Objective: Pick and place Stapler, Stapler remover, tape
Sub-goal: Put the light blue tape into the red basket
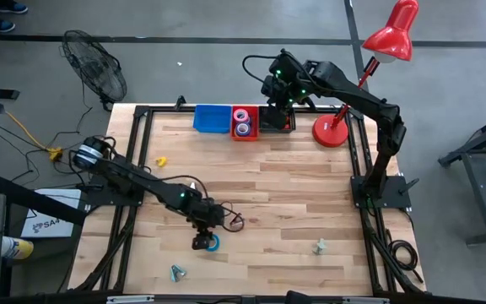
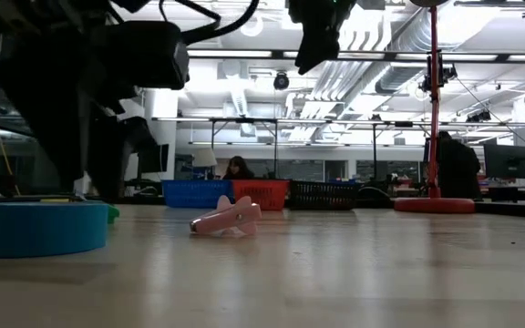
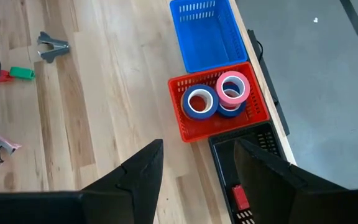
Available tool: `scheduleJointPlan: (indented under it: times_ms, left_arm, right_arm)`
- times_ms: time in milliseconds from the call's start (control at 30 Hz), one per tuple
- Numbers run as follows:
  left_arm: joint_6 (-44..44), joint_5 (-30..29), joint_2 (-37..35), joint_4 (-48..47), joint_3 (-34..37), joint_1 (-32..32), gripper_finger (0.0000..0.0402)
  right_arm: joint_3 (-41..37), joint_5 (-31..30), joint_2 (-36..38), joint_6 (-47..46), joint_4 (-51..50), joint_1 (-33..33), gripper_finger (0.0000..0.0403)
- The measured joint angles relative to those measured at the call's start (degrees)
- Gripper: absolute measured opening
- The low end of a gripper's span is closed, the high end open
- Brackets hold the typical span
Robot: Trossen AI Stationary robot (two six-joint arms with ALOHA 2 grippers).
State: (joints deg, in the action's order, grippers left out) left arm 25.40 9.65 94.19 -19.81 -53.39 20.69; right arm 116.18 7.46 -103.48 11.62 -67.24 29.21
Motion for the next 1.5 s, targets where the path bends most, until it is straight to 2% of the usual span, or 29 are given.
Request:
scheduleJointPlan:
  times_ms: [300, 500, 733, 1133, 1267, 1500]
  left_arm:
    - [-1.4, 0.2, 5.8, -1.8, -3.5, -0.1, 0.022]
    - [-3.1, -0.8, 6.1, -5.9, -3.7, 0.0, 0.022]
    - [-7.8, 1.3, 6.3, -7.9, -4.3, 0.0, 0.022]
    - [-10.4, -3.6, 6.5, -16.1, -6.5, 0.0, 0.0217]
    - [-11.3, -4.6, 6.4, -16.9, -6.6, 0.0, 0.0185]
    - [-13.6, -5.2, 6.4, -16.9, -6.6, 0.0, 0.0082]
  right_arm:
    - [0.0, 0.0, 0.0, 0.5, -0.9, 0.0, 0.019]
    - [-0.1, 0.0, 0.0, 0.9, -1.4, 0.0, 0.019]
    - [-0.1, 0.0, 0.0, 1.3, -1.6, 0.0, 0.019]
    - [-0.1, 0.0, 0.0, 1.4, -1.5, 0.0, 0.019]
    - [-0.1, 0.0, 0.0, 1.4, -1.5, 0.0, 0.019]
    - [-0.1, 0.0, 0.0, 1.4, -1.5, 0.0, 0.019]
